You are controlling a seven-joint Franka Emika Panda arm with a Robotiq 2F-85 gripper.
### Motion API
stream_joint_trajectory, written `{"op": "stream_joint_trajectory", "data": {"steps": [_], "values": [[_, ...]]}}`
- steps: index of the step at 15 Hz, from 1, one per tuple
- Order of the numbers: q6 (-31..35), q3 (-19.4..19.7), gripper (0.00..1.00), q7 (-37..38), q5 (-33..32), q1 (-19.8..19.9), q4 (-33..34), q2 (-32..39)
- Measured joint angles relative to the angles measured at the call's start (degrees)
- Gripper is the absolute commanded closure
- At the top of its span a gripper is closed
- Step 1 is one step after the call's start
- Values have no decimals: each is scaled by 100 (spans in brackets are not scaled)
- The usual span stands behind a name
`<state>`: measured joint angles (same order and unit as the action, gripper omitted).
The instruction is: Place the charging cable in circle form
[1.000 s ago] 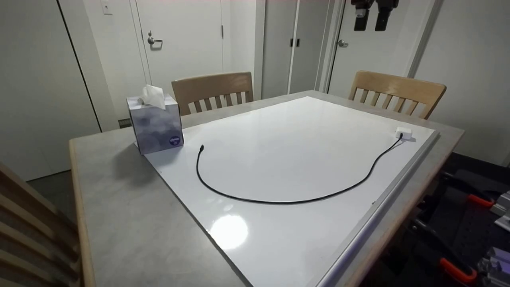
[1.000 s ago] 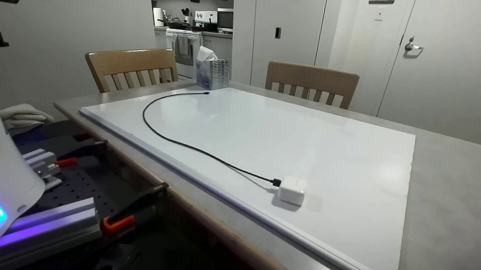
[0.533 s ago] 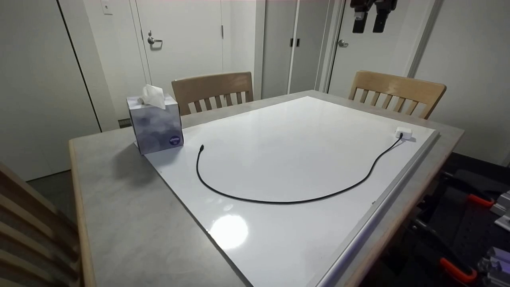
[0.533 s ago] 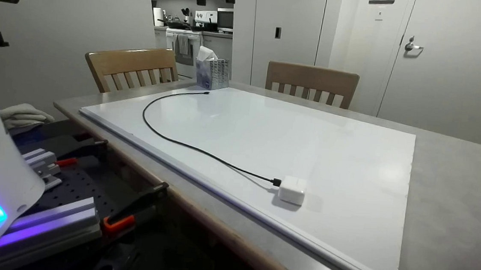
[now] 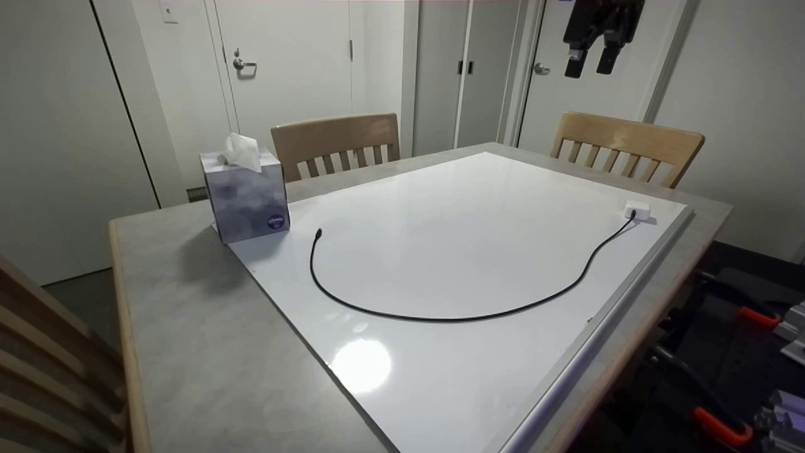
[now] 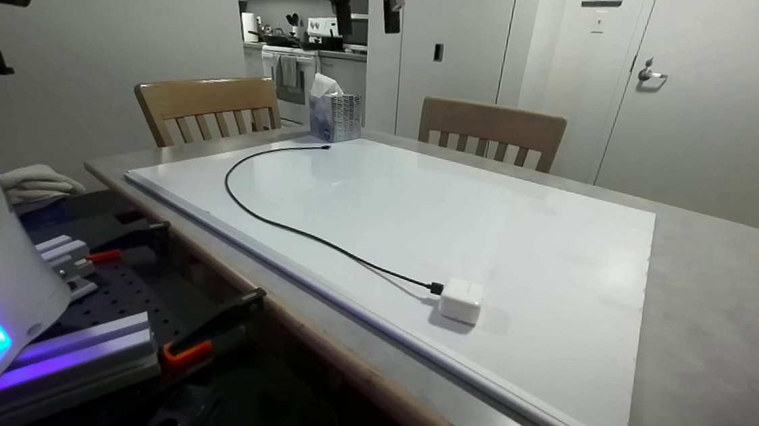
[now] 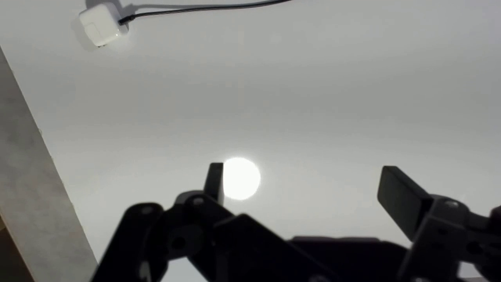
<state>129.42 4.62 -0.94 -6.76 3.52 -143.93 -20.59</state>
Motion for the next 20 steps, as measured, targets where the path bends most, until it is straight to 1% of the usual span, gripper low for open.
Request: {"op": "stream_joint_trajectory", "data": {"steps": [4, 6, 9, 13, 16, 18, 20], "values": [[-3, -30, 0, 41, 1, -11, 2, -10], [-8, -28, 0, 257, -2, 28, -6, 13], [1, -27, 0, 848, -63, 188, -39, 93], [-3, -53, 0, 1935, -470, 513, -83, 367], [-6, -45, 0, 2537, -691, 711, -116, 653], [26, 1, 0, 2809, -726, 807, -168, 819], [411, 169, 0, 2720, -478, 816, -289, 939]]}}
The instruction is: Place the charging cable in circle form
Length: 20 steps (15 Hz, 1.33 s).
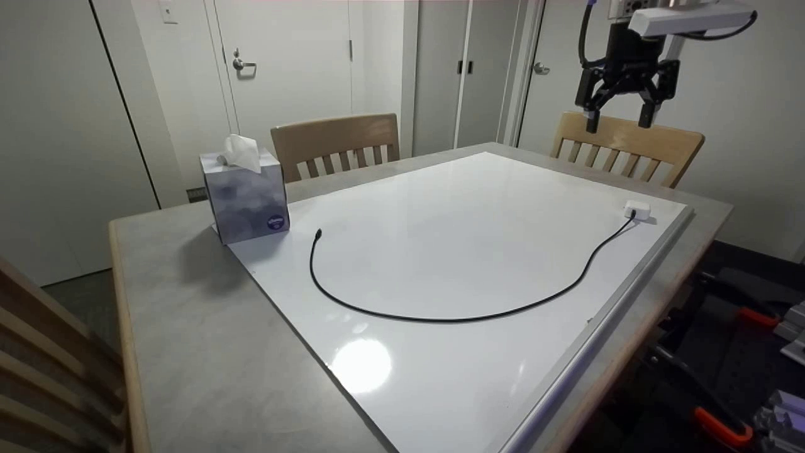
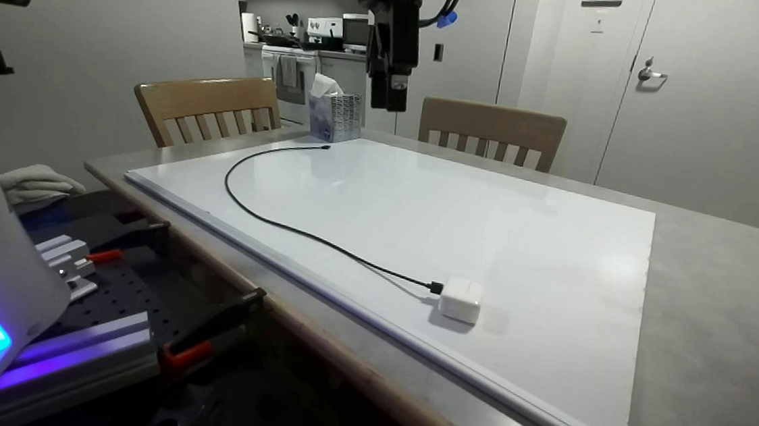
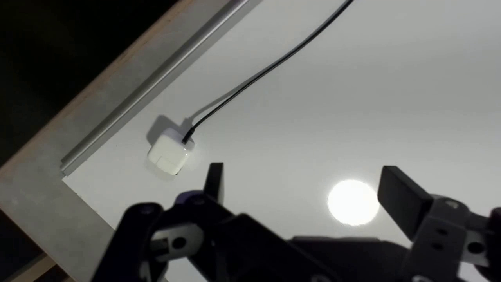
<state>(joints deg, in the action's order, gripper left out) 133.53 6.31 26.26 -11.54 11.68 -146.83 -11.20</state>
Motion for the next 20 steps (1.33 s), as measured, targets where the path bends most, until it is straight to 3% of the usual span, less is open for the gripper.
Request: {"op": "stream_joint_trajectory", "data": {"steps": [7, 14, 20], "values": [[45, -3, 0, 43, -11, -4, -17, 4], [25, 42, 0, 1003, -287, 203, -175, 50], [151, 130, 0, 1383, -498, 318, -310, 171]]}}
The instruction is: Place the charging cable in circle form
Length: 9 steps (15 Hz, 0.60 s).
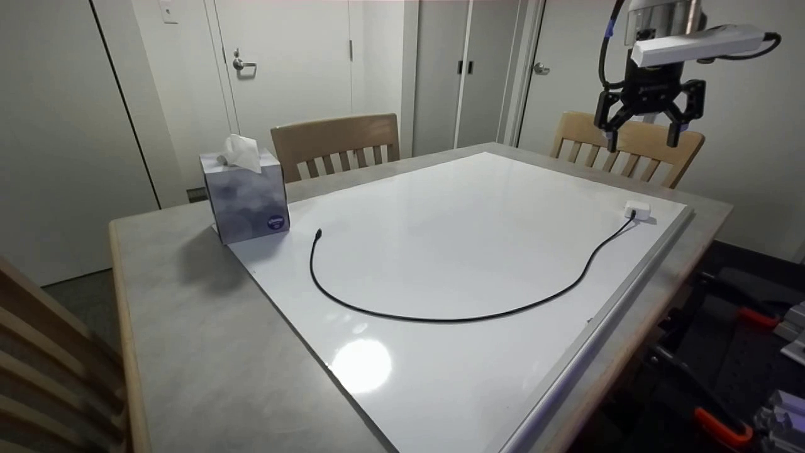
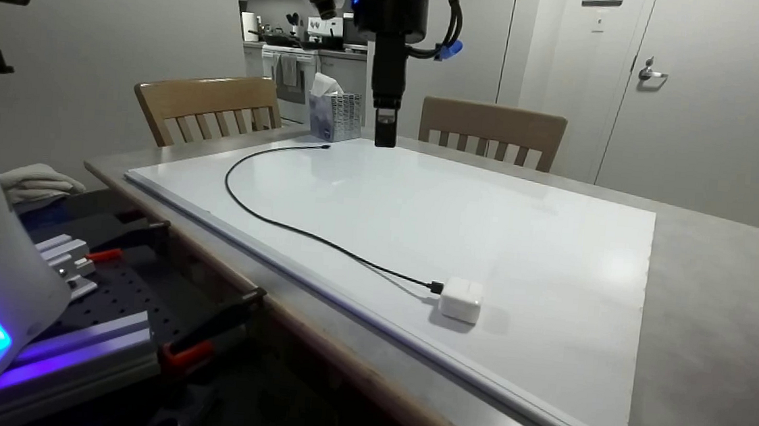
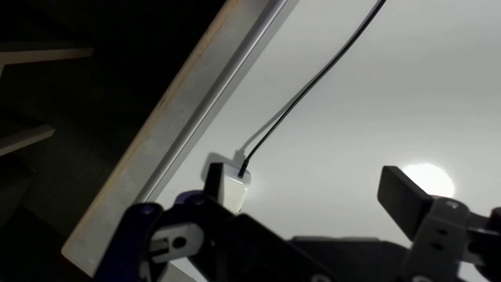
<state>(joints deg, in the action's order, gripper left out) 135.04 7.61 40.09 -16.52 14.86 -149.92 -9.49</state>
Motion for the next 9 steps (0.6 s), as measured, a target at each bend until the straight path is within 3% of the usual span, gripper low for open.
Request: {"op": "stream_joint_trajectory", "data": {"steps": [5, 9], "values": [[125, 81, 0, 435, -117, 14, -147, 255], [682, 292, 0, 559, -207, 66, -347, 471]]}}
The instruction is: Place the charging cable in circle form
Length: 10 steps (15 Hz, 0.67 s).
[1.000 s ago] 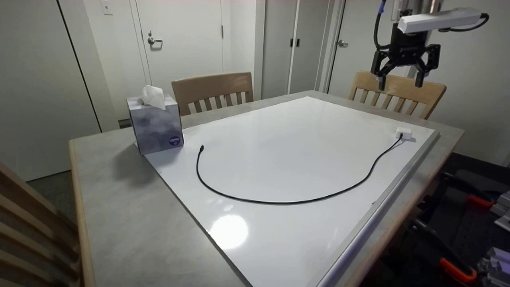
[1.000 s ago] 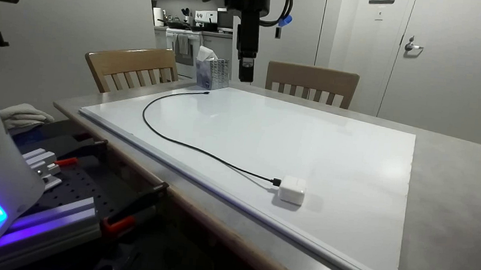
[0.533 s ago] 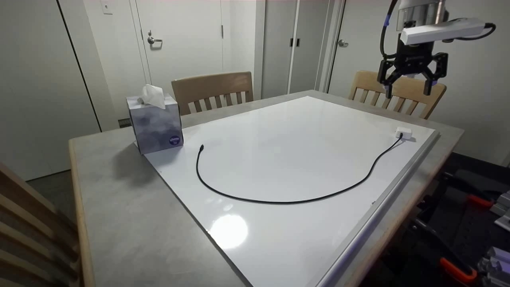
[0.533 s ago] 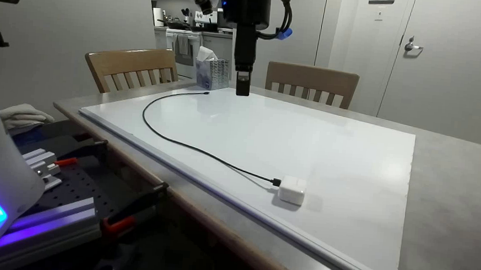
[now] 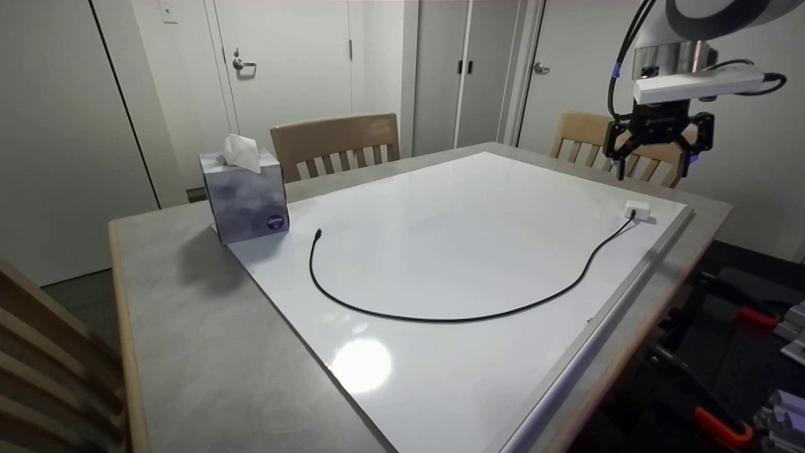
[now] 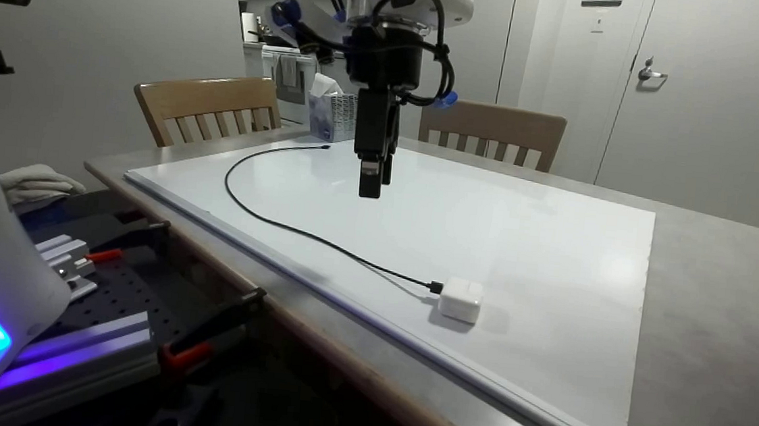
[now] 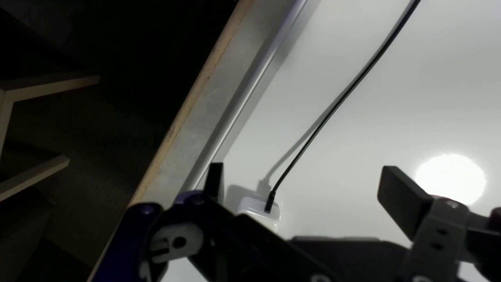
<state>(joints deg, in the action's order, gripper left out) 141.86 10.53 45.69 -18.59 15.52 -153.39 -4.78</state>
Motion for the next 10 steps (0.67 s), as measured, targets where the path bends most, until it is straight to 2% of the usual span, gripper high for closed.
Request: {"op": "stream_joint_trajectory", "data": {"steps": [6, 10], "values": [[-6, 20, 0, 1, 45, -17, 8, -6], [-4, 217, 0, 6, 142, 33, -28, 23]]}}
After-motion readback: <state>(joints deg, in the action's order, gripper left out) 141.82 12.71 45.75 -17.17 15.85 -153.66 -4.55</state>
